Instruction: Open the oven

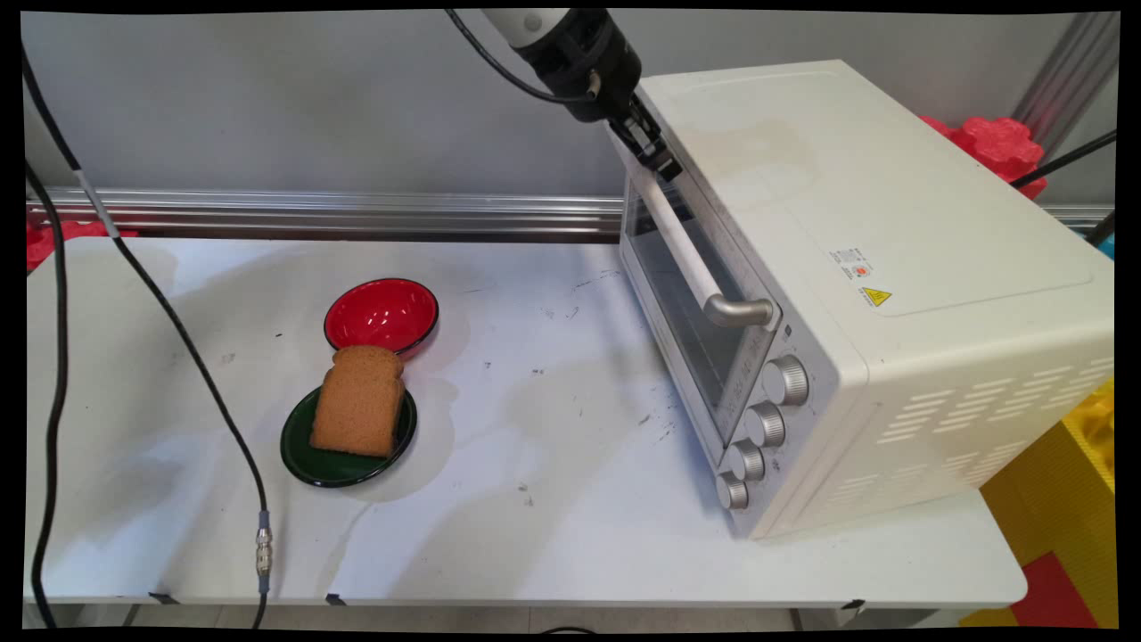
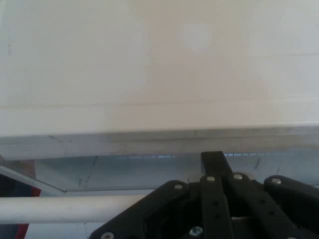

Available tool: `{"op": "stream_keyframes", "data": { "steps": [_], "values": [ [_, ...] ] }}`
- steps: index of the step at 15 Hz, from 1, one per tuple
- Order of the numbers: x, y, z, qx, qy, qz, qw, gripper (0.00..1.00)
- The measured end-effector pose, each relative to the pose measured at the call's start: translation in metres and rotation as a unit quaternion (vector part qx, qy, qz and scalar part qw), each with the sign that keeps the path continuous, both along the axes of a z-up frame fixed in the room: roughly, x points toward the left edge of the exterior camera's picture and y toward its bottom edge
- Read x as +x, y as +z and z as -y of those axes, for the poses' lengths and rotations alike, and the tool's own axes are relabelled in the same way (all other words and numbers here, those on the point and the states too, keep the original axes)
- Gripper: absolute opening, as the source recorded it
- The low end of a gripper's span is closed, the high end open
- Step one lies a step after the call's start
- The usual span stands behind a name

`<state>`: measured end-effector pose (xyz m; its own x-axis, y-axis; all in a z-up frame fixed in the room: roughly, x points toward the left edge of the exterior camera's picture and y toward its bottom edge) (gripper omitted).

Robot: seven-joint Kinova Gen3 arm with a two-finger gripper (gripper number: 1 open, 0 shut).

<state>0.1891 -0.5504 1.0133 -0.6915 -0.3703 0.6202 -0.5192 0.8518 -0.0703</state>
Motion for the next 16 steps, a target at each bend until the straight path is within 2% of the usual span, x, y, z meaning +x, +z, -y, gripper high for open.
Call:
{"op": "stream_keyframes", "data": {
  "steps": [8,16],
  "values": [
    [0.007,-0.018,-0.004,0.0,-0.021,0.013,0.9997,0.0],
    [0.041,-0.039,-0.023,0.02,-0.029,0.038,0.9986,0.0]
  ]
}}
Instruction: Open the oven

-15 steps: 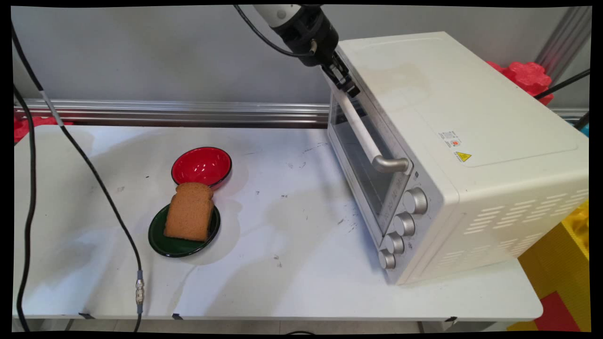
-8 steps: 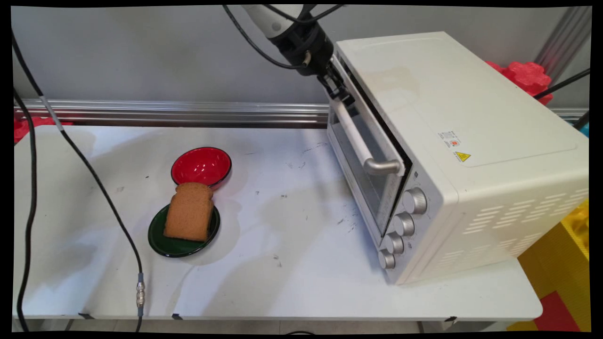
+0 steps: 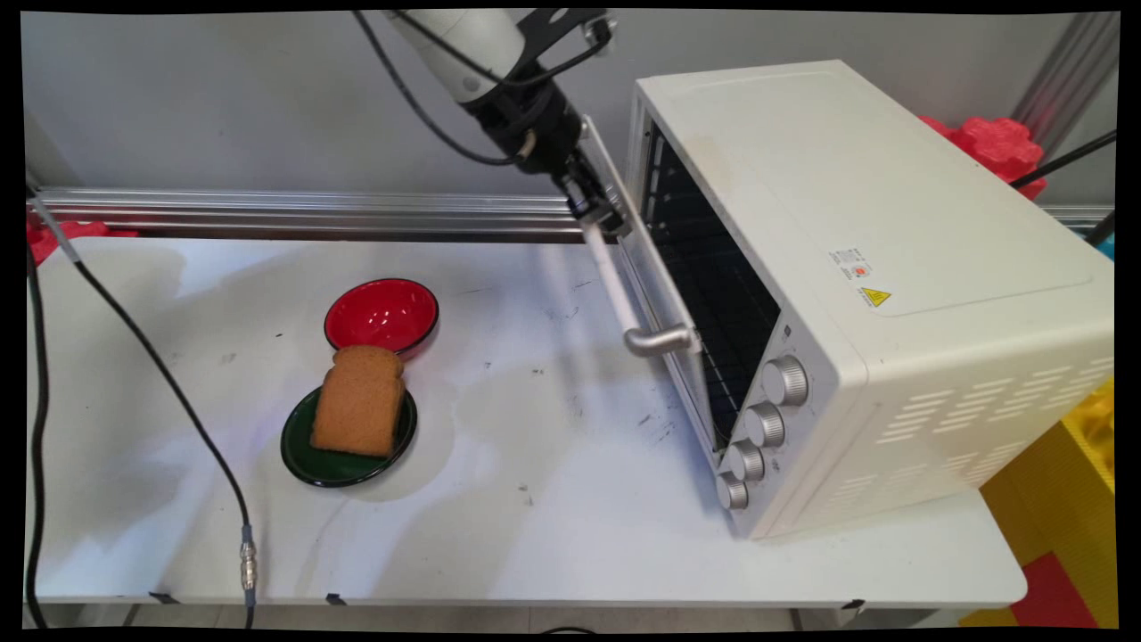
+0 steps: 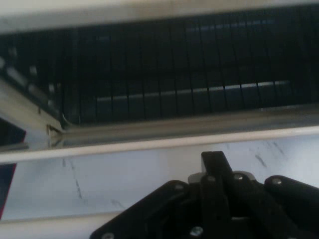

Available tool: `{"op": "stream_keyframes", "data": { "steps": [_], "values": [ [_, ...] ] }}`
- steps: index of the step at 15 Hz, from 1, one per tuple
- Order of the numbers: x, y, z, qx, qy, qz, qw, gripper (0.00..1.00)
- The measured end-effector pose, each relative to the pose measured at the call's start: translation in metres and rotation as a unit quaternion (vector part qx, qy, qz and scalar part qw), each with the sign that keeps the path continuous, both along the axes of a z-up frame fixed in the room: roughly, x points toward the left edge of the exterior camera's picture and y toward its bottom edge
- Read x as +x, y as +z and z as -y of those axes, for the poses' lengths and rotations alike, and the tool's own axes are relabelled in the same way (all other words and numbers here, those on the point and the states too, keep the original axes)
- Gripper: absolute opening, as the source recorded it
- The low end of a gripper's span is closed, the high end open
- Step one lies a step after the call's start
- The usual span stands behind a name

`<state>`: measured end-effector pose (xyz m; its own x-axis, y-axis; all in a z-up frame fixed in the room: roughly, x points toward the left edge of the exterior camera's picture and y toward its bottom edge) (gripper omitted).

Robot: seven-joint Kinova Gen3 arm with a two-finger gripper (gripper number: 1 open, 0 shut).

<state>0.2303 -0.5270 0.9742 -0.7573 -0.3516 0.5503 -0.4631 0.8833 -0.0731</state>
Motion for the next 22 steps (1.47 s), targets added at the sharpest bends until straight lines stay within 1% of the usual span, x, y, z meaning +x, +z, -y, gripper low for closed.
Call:
{"op": "stream_keyframes", "data": {
  "steps": [4,6,12,15,22],
  "values": [
    [0.02,-0.015,-0.012,0.008,-0.005,0.009,0.9999,0.0],
    [0.029,-0.023,-0.016,0.009,-0.007,0.008,0.9999,0.0],
    [0.059,-0.05,-0.023,0.001,-0.012,0.004,0.9999,0.0],
    [0.07,-0.06,-0.026,0.0,-0.015,0.003,0.9999,0.0],
    [0.1,-0.092,-0.037,-0.008,-0.026,-0.004,0.9996,0.0]
  ]
}}
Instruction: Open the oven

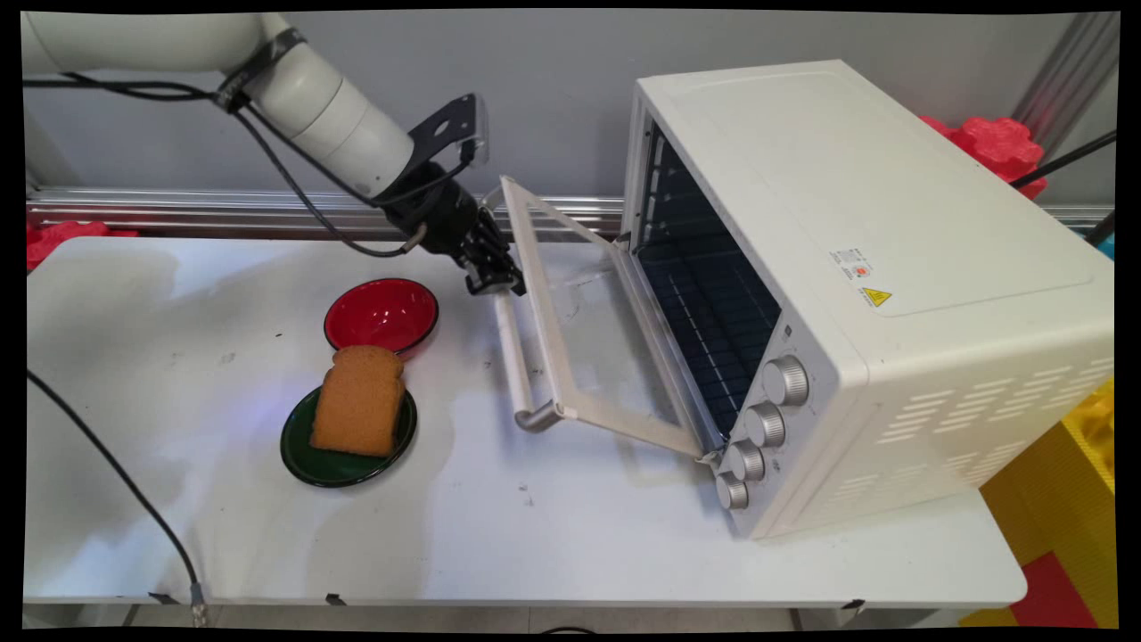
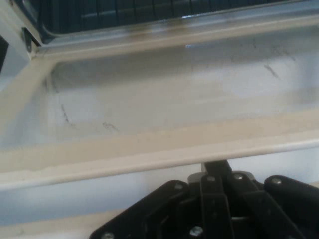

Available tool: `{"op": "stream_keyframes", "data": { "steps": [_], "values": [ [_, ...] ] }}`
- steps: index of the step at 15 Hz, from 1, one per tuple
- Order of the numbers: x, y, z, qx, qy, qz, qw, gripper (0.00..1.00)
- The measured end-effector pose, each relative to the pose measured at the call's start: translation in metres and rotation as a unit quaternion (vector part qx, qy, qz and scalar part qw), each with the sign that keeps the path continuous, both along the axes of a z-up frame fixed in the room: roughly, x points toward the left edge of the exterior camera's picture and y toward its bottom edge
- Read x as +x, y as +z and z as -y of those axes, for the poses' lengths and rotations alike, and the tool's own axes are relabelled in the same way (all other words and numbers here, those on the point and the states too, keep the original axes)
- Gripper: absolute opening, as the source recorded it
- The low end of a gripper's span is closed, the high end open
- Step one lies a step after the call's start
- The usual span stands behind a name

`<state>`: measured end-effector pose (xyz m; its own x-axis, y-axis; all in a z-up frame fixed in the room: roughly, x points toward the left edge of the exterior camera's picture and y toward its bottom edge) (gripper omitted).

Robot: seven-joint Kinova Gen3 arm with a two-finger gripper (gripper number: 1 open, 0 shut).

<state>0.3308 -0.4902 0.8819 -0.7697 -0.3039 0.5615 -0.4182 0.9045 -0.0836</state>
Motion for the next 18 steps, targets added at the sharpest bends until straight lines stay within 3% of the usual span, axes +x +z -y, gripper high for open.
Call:
{"op": "stream_keyframes", "data": {
  "steps": [9,18],
  "values": [
    [0.027,-0.035,-0.016,0.003,-0.012,-0.013,0.9998,0.0],
    [0.04,-0.049,-0.03,0.007,-0.016,-0.021,0.9996,0.0]
  ]
}}
